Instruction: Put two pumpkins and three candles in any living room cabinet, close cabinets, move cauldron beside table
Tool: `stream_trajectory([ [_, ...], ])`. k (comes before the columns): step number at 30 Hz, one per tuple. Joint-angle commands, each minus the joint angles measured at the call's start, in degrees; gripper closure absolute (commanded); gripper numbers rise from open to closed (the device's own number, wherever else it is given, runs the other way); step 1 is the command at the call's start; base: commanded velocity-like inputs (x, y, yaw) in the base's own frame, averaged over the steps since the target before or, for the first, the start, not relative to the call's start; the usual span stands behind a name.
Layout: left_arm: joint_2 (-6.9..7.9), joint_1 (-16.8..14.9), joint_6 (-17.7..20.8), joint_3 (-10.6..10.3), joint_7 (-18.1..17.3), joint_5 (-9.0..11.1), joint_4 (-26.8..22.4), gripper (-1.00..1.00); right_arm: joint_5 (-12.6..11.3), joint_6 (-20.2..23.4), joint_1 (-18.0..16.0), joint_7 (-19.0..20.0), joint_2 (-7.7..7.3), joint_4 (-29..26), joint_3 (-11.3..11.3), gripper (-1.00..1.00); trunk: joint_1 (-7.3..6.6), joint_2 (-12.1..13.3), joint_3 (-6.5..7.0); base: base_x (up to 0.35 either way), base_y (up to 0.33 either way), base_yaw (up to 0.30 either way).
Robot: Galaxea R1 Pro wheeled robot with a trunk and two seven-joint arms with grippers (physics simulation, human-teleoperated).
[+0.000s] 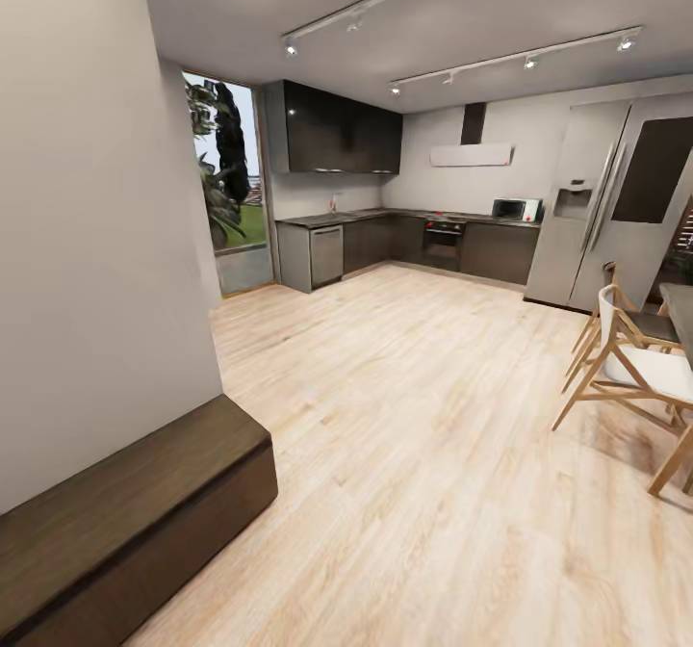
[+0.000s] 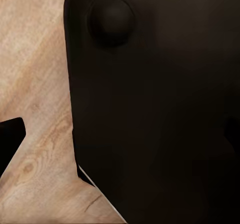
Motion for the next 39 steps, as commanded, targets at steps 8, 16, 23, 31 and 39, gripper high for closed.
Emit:
stream_trajectory([
  [8, 0.39, -0.3, -0.2, 0.2, -0.2, 0.4, -0.5, -1.00, 0.1, 1.0, -0.5, 0.3, -0.16, -0.1, -0.1, -1.00, 0.00, 0.0, -0.03, 0.000, 0.000, 0.000],
  [16, 0.11, -0.3, -1.8, 0.3, -0.2, 1.1, -0.5, -1.00, 0.1, 0.8, -0.8, 0.3, -0.17, -0.3, -0.1, -1.00, -0.22, 0.4, 0.15, 0.000, 0.000, 0.000],
  [23, 0.13, -0.3, -2.8, 0.7, -0.2, 3.1, -0.5, -1.00, 0.1, 0.7, -0.8, 0.3, -0.18, -0.3, 0.0, -1.00, -1.76, 3.2, 1.41, 0.000, 0.000, 0.000],
  [31, 0.25, -0.3, -2.9, 0.9, -0.2, 5.2, -0.5, -1.00, 0.1, 0.7, -0.8, 0.4, -0.16, -0.3, 0.0, -1.00, -3.52, 6.4, 2.84, 0.000, 0.000, 0.000],
  [39, 0.26, -0.3, -2.9, 0.9, -0.2, 5.3, -0.5, -1.00, 0.2, 0.6, -0.8, 0.4, -0.10, -0.3, 0.0, -1.00, -5.27, 9.6, 4.28, 0.000, 0.000, 0.000],
])
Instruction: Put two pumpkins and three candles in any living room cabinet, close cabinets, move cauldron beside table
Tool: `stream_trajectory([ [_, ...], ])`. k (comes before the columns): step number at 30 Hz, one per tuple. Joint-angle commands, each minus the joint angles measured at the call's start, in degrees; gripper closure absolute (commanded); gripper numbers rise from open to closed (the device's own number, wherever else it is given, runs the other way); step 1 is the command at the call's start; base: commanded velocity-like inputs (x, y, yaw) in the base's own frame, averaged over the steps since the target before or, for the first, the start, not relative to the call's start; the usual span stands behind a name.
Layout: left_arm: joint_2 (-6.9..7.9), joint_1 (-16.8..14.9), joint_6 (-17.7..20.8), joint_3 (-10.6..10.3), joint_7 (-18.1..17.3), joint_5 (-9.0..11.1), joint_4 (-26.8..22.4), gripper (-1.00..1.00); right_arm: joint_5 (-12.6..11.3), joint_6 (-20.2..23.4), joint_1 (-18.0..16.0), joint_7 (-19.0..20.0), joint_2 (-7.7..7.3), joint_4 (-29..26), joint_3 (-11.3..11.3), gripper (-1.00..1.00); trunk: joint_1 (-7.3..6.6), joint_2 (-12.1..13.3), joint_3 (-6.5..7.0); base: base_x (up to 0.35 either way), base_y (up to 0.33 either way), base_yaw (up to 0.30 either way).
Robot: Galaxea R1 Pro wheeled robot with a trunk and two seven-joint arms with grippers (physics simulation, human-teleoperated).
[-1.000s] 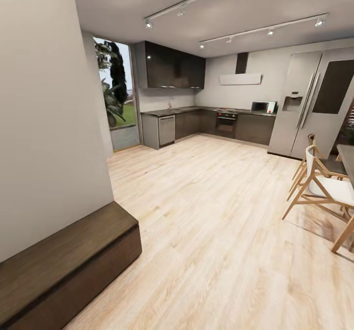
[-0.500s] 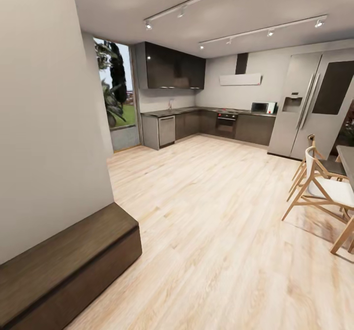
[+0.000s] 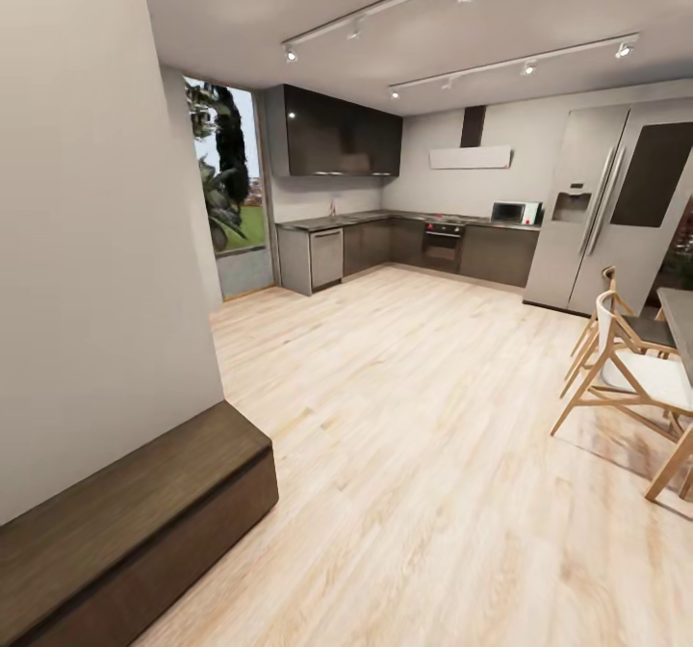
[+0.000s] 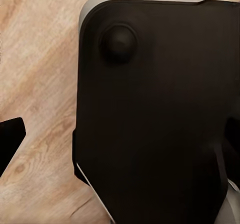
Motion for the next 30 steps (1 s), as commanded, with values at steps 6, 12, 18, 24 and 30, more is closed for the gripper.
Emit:
stream_trajectory([
  [6, 0.08, 0.0, -0.2, 0.0, 0.0, 0.5, 0.0, -1.00, 0.0, 0.0, 0.0, 0.0, 0.00, 0.0, 0.0, -1.00, -1.33, 2.4, 1.03, 0.000, 0.000, 0.000],
  [12, 0.08, 0.0, -0.2, 0.0, 0.0, 0.5, 0.0, -1.00, 0.0, -0.1, 0.0, 0.0, 0.00, 0.0, 0.0, -1.00, -2.64, 4.8, 2.10, 0.000, 0.000, 0.000],
  [18, 0.15, 0.0, -0.1, 0.0, 0.0, 0.5, 0.0, -1.00, 0.0, -0.1, 0.0, 0.0, 0.00, 0.0, -0.1, -1.00, -3.96, 7.2, 3.18, 0.000, 0.000, 0.000],
  [24, 0.17, 0.0, -0.2, 0.0, 0.0, 0.5, 0.0, -1.00, 0.0, -0.1, 0.0, 0.0, 0.00, 0.0, -0.1, -1.00, -5.28, 9.6, 4.26, 0.000, 0.000, 0.000],
  [30, 0.17, 0.0, -0.1, 0.0, 0.0, 0.5, 0.0, -1.00, -0.1, -0.1, 0.0, 0.0, -0.07, 0.0, -0.1, -1.00, -6.60, 12.0, 5.33, 0.000, 0.000, 0.000],
])
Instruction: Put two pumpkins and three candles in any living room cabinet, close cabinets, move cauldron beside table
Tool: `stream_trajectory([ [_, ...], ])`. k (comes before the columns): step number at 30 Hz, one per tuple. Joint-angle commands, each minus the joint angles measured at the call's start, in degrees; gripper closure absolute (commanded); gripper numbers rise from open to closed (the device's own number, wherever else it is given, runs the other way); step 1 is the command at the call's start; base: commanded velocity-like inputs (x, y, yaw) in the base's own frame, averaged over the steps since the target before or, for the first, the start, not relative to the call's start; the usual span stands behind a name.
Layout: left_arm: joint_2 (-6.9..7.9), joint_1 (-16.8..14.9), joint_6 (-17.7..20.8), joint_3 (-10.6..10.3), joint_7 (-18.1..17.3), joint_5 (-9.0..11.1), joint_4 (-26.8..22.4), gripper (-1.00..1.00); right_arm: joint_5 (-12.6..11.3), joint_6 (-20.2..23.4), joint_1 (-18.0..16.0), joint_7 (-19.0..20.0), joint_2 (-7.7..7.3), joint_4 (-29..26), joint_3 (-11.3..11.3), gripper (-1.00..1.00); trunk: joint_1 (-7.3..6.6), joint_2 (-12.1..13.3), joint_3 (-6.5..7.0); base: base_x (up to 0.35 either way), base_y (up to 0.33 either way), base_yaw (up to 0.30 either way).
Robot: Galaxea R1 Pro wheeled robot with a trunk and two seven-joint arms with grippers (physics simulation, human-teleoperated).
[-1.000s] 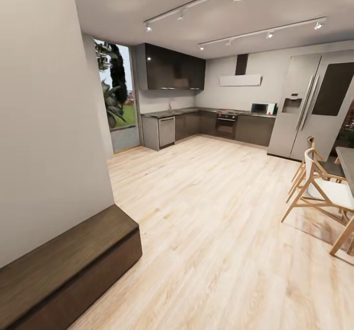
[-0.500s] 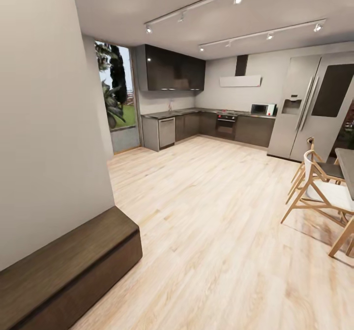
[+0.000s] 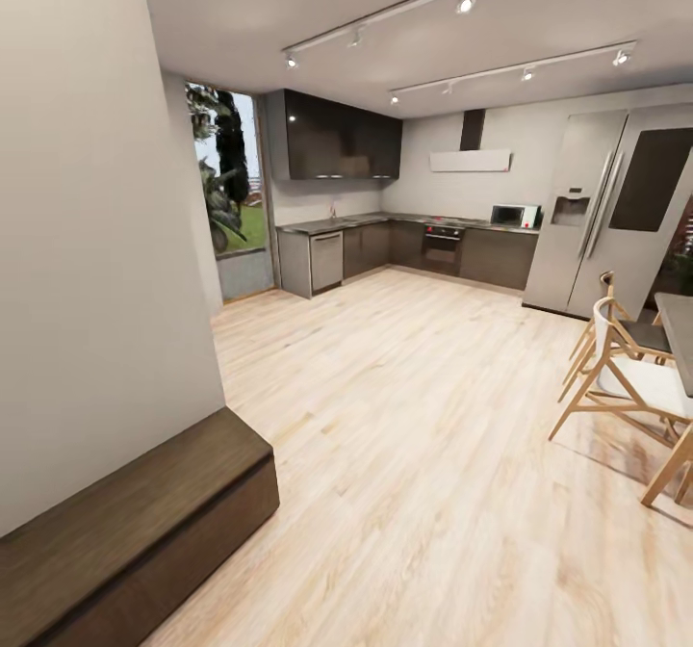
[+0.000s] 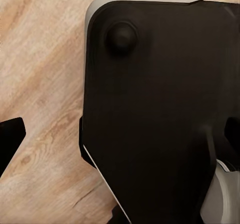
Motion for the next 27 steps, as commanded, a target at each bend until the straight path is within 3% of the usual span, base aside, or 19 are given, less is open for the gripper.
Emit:
stream_trajectory([
  [1, 0.00, 0.0, -0.1, 0.0, 0.0, 0.5, 0.0, -1.00, 0.0, 0.0, 0.0, 0.0, -0.01, 0.0, 0.0, -1.00, -0.23, 0.4, 0.12, 0.000, 0.000, 0.000],
  [27, 0.08, 0.0, -0.1, 0.1, 0.0, 0.8, 0.0, -1.00, 0.0, 0.0, 0.0, 0.0, -0.03, 0.0, -0.1, -1.00, -5.94, 10.8, 4.79, 0.000, 0.000, 0.000],
])
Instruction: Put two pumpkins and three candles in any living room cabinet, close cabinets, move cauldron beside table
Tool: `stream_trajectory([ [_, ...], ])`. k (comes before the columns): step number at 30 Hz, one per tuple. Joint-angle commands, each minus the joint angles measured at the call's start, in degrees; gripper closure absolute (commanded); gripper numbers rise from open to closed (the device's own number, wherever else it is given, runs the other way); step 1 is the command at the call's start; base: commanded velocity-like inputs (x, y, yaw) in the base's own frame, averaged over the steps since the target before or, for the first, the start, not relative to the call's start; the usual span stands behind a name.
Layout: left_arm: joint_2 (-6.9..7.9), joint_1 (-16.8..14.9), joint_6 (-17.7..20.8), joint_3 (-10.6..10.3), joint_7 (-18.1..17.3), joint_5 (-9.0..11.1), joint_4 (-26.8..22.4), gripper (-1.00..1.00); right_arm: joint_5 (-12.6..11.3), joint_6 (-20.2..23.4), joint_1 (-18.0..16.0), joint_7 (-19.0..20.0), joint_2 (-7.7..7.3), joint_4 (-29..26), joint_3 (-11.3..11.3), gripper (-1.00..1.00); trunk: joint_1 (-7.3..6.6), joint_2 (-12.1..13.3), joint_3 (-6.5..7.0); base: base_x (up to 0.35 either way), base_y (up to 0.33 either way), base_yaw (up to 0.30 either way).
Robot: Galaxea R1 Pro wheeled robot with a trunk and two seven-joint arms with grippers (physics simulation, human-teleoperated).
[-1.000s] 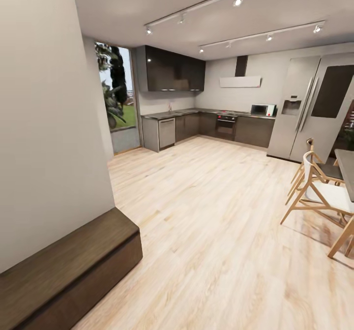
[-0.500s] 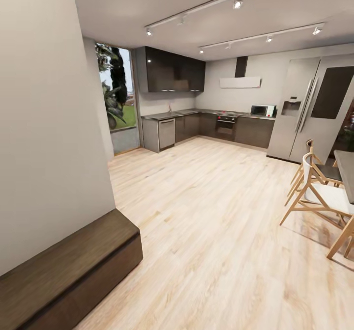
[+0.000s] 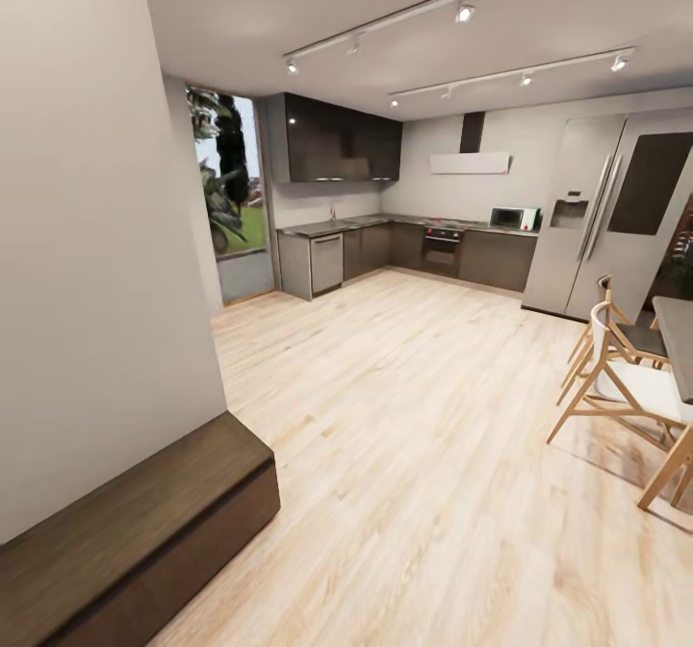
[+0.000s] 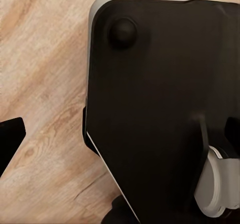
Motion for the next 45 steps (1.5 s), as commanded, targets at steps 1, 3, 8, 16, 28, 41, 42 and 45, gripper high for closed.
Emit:
stream_trajectory([
  [1, 0.00, 0.0, -0.1, 0.0, 0.0, 0.5, 0.0, -1.00, 0.0, 0.0, 0.0, 0.0, -0.02, 0.0, 0.0, -1.00, -0.22, 0.4, 0.11, 0.000, 0.000, 0.000],
  [3, -0.01, 0.0, -0.1, 0.0, 0.0, 0.5, 0.0, -1.00, 0.0, 0.0, 0.0, 0.0, -0.02, 0.0, 0.0, -1.00, -0.66, 1.2, 0.47, 0.000, 0.000, 0.000],
  [8, -0.04, 0.0, -0.1, 0.0, 0.0, 0.5, 0.0, -1.00, 0.0, 0.0, 0.0, 0.1, 0.00, 0.0, 0.0, -1.00, -1.76, 3.2, 1.37, 0.000, 0.000, 0.000],
  [16, -0.01, 0.0, -0.1, 0.0, 0.0, 0.5, 0.0, -1.00, 0.0, 0.0, 0.0, 0.1, -0.03, 0.0, 0.0, -1.00, -3.51, 6.4, 2.81, 0.000, 0.000, 0.000],
  [28, -0.04, 0.0, -0.1, 0.0, 0.0, 0.5, 0.0, -1.00, 0.0, 0.0, 0.0, 0.1, -0.05, 0.0, 0.0, -1.00, -6.15, 11.2, 4.96, 0.000, 0.000, 0.000],
  [41, -0.02, 0.0, -0.1, 0.0, 0.0, 0.5, 0.0, -1.00, 0.0, 0.0, 0.0, 0.1, -0.03, 0.0, 0.0, -1.00, -9.01, 16.4, 7.29, 0.000, 0.000, 0.000],
  [42, -0.03, 0.0, -0.1, 0.0, 0.0, 0.5, 0.0, -1.00, 0.0, 0.0, 0.0, 0.1, -0.04, 0.0, 0.0, -1.00, -9.22, 16.8, 7.47, 0.000, 0.000, 0.000],
  [45, -0.04, 0.0, -0.1, 0.0, 0.0, 0.5, 0.0, -1.00, 0.0, 0.0, 0.0, 0.1, -0.03, 0.0, 0.0, -1.00, -9.88, 18.0, 8.01, 0.000, 0.000, 0.000],
])
